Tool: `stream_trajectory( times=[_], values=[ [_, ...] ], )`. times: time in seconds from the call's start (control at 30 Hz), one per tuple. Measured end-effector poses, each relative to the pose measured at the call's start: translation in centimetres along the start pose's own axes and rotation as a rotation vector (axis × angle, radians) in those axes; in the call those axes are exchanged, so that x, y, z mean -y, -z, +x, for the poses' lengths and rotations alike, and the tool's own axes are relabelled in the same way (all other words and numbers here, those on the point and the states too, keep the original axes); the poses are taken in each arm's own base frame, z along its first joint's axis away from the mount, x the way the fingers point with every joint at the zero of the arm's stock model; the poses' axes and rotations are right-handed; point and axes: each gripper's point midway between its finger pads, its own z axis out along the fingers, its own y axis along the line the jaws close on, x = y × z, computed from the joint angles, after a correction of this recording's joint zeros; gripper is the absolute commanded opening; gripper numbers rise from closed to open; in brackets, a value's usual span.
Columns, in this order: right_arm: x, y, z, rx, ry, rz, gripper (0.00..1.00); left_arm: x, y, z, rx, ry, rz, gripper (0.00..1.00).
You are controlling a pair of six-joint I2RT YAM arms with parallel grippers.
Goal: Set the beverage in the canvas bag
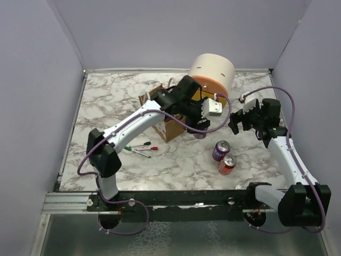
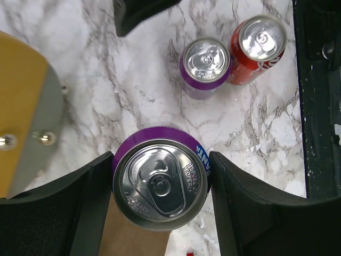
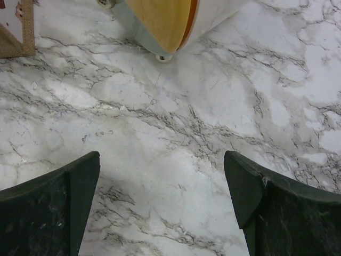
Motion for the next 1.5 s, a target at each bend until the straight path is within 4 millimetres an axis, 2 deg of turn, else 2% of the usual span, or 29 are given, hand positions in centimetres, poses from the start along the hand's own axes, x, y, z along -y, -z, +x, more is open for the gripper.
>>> stream_trajectory(
  times=[0.17,0.3,0.37,0.43,0.6,0.87,0.97,1.1,1.27,1.5],
  values=[
    [-0.2,0.0,-0.1,0.005,0.0,-0.013,1.0,1.0,5.6,-4.4,0.081,-0.105,-0.066,0.19],
    [-0.3,-0.1,0.0,0.002,0.002,-0.017,1.0,2.3,9.4,-5.3,0.088,-0.144,-0.125,0.17],
    [-0.3,-0.2,0.1,-0.002,0.004,-0.019,1.0,2.6,10.6,-5.2,0.083,-0.15,-0.154,0.16],
    [-0.3,-0.3,0.2,-0.004,0.004,-0.021,1.0,3.0,11.4,-4.6,0.071,-0.15,-0.181,0.15],
    [-0.4,-0.3,0.2,-0.001,0.007,-0.026,1.0,3.3,13.0,-1.8,0.033,-0.094,-0.221,0.12],
    [-0.4,-0.4,0.3,-0.005,0.012,-0.029,1.0,-1.4,16.9,3.4,0.031,0.127,-0.375,0.08],
    [-0.4,-0.5,0.5,-0.012,0.009,-0.033,1.0,-2.3,17.1,3.8,0.044,0.168,-0.404,0.07],
    [-0.5,-0.7,0.6,-0.017,0.009,-0.039,1.0,-3.3,16.7,3.0,0.07,0.203,-0.414,0.06],
    [-0.5,-0.7,0.6,-0.013,0.012,-0.044,1.0,-6.4,15.8,2.5,0.077,0.242,-0.456,0.04],
    [-0.8,-0.6,0.3,-0.002,0.015,-0.055,1.0,-9.8,13.7,4.6,0.015,0.318,-0.512,0.0]
  ],
)
